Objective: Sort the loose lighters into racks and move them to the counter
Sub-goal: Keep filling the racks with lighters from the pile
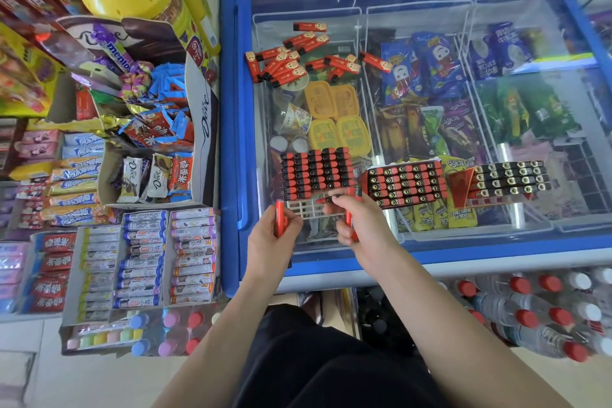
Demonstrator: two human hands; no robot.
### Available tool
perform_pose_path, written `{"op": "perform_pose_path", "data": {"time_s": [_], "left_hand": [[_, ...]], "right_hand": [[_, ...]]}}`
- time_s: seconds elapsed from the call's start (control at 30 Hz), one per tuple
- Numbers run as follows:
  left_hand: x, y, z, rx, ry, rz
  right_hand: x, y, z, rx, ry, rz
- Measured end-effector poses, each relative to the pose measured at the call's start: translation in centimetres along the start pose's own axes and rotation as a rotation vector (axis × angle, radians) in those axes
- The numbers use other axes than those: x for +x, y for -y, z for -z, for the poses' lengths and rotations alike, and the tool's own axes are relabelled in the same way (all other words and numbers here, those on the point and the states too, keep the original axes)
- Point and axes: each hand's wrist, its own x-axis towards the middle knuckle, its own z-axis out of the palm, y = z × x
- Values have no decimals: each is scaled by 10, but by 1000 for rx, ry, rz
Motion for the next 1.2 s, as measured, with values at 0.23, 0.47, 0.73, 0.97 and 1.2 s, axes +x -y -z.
{"op": "perform_pose_path", "data": {"time_s": [0.23, 0.47, 0.73, 0.97, 1.2], "left_hand": [[4, -15, -2, -102, -74, 36], [19, -20, -2, -118, -118, 49], [23, -15, -5, -75, -106, 68], [21, -16, -5, -85, -87, 97], [20, -22, -5, -103, -90, 116]], "right_hand": [[11, -8, -3, -162, -44, 66], [14, -15, -11, -253, -49, 86], [17, -23, -15, -301, -82, 95], [23, -16, -21, -172, -198, -14], [19, -11, -10, -102, -161, -98]]}}
